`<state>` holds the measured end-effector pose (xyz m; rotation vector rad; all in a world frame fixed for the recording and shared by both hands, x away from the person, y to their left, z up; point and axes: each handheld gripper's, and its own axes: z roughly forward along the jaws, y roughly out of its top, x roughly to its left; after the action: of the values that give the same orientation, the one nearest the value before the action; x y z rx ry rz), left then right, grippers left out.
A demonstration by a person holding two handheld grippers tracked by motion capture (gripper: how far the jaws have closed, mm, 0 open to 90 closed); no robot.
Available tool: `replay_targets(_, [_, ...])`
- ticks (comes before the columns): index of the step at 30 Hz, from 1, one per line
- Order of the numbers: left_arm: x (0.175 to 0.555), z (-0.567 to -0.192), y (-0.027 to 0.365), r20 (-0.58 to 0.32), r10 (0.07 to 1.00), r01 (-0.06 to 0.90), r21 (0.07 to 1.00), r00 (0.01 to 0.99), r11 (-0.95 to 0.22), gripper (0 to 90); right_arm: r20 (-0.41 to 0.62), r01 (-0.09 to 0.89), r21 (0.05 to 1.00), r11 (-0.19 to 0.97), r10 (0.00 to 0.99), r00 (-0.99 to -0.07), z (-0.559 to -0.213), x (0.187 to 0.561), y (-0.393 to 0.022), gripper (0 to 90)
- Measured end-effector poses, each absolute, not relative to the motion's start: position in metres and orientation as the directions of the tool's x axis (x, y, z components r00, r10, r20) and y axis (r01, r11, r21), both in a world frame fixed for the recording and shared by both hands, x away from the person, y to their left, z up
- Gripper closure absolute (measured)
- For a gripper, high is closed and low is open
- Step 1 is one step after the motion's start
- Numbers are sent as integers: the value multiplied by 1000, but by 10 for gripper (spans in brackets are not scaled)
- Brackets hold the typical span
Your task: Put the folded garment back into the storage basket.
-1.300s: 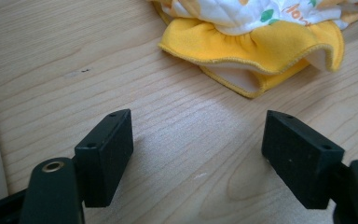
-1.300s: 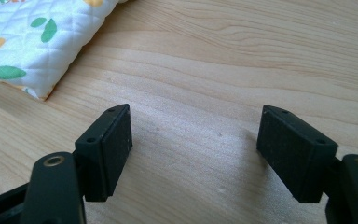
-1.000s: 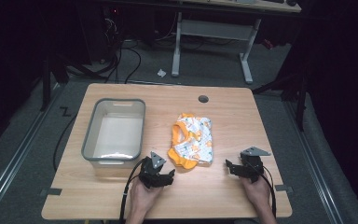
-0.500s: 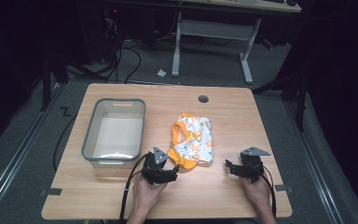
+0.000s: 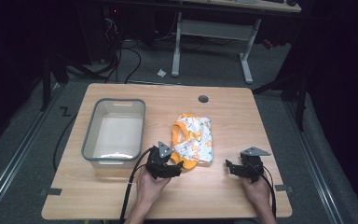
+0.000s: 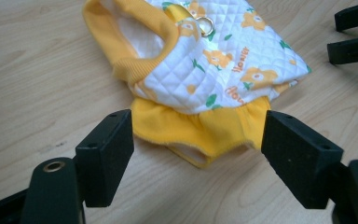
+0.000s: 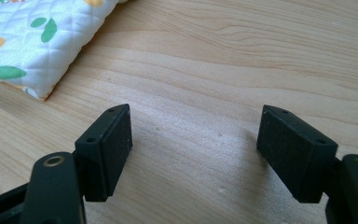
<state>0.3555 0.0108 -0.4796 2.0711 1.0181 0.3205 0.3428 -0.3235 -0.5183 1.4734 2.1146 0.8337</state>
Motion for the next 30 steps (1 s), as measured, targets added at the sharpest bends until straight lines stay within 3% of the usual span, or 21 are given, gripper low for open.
replay_targets(30, [428, -468, -25, -84, 790, 597, 704, 607, -384, 242, -9, 681, 687, 255, 939, -343, -518, 343, -323, 267])
